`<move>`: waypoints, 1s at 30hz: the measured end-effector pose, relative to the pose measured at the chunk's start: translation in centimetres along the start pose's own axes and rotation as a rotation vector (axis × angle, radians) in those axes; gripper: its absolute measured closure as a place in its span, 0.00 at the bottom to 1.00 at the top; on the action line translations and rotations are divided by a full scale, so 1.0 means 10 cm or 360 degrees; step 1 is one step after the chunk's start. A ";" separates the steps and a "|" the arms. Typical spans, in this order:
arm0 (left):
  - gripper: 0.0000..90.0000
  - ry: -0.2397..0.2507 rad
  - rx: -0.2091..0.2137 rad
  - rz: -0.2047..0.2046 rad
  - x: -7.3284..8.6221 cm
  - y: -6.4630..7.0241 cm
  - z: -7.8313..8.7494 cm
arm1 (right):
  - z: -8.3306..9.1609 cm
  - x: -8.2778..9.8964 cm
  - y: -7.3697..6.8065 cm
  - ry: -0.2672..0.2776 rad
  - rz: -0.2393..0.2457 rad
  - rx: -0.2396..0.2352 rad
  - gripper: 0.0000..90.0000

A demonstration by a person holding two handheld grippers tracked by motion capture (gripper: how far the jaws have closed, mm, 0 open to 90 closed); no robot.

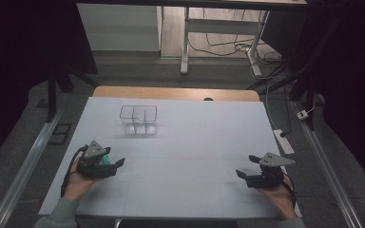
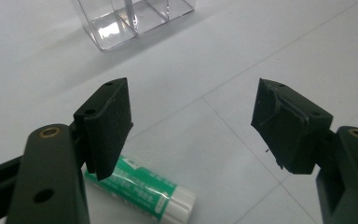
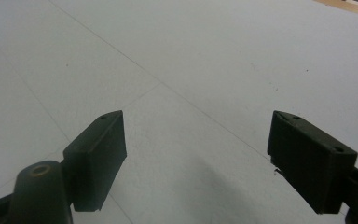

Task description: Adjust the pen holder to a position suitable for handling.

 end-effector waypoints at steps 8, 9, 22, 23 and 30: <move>0.31 -0.0025 -0.0008 -0.0001 -0.05 -0.02 -0.05 | 0.01 0.00 0.02 0.0006 -0.0011 0.0006 0.21; 0.31 -0.0023 -0.0001 0.0006 -0.06 -0.03 -0.04 | 0.01 0.00 0.02 0.0017 -0.0020 0.0003 0.21; 0.32 -0.0071 -0.0062 0.0091 -0.28 -0.36 -0.12 | 0.02 0.00 0.02 0.0033 -0.0035 -0.0011 0.21; 0.32 -0.0075 -0.0066 0.0103 -0.30 -0.38 -0.13 | 0.02 0.00 0.03 0.0025 -0.0040 -0.0005 0.21; 0.32 -0.0088 -0.0109 0.0121 -0.44 -0.53 -0.20 | 0.02 0.00 0.03 0.0037 -0.0043 -0.0014 0.21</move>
Point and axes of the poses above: each handheld gripper's, and its own axes: z roughly backward along the jaws, x roughly out of its underside, y roughly to its right, the point moved 10 cm from there along -z, roughly forward along the jaws, and after that the axes turned 12 degrees about -x, right-handed, at the moved point
